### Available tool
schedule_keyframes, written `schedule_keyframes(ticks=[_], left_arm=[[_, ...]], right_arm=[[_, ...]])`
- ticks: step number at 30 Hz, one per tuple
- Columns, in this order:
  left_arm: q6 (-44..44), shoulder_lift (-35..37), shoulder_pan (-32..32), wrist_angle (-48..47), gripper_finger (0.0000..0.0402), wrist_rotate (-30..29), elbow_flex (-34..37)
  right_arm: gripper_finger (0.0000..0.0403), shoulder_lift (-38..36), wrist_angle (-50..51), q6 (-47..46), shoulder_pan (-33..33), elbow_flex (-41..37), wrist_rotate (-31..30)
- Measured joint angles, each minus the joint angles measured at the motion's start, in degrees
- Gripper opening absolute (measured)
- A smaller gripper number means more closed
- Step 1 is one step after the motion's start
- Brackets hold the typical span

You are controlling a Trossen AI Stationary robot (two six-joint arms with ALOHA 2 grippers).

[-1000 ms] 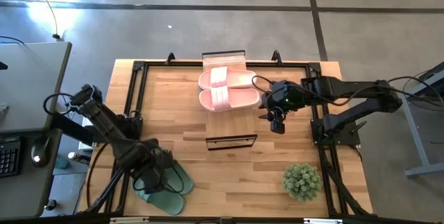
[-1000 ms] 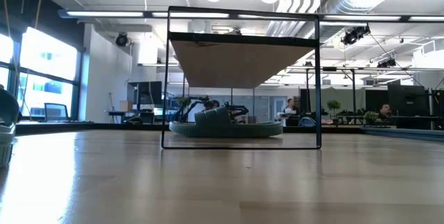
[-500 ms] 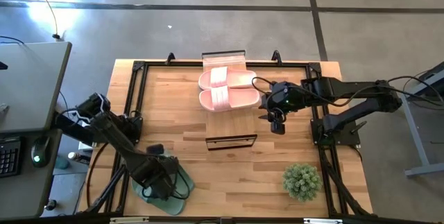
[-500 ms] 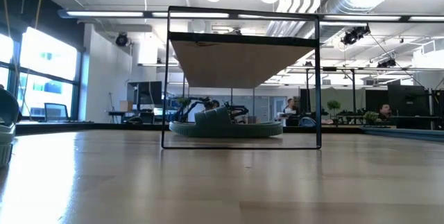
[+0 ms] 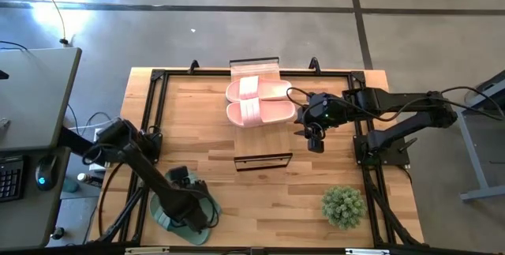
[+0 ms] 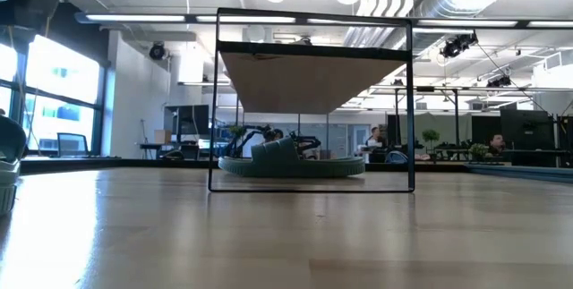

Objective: Pick and place slides into the shelf
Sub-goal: Put the green slide under the shelf

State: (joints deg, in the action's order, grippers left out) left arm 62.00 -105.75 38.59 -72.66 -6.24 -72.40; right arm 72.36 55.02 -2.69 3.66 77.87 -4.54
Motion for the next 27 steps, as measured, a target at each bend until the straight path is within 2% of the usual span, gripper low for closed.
schedule_keyframes(ticks=[10,18,23,27], left_arm=[[5.08,-2.04,0.0,-3.25,0.0113,-3.49,0.0],[13.22,-1.98,-0.38,-5.77,0.0011,-6.48,0.04],[13.49,0.03,-3.31,-5.93,0.0018,-8.11,0.07],[13.34,3.73,-6.28,-10.08,0.0007,-12.26,0.05]], right_arm=[[0.016,0.0,-0.02,-0.92,0.0,0.0,-0.04],[0.016,0.02,-0.42,-0.9,0.0,0.0,-1.51],[0.016,0.02,-0.42,-0.9,0.0,0.0,-1.68],[0.016,0.02,-0.42,-0.9,0.0,0.0,-1.68]])
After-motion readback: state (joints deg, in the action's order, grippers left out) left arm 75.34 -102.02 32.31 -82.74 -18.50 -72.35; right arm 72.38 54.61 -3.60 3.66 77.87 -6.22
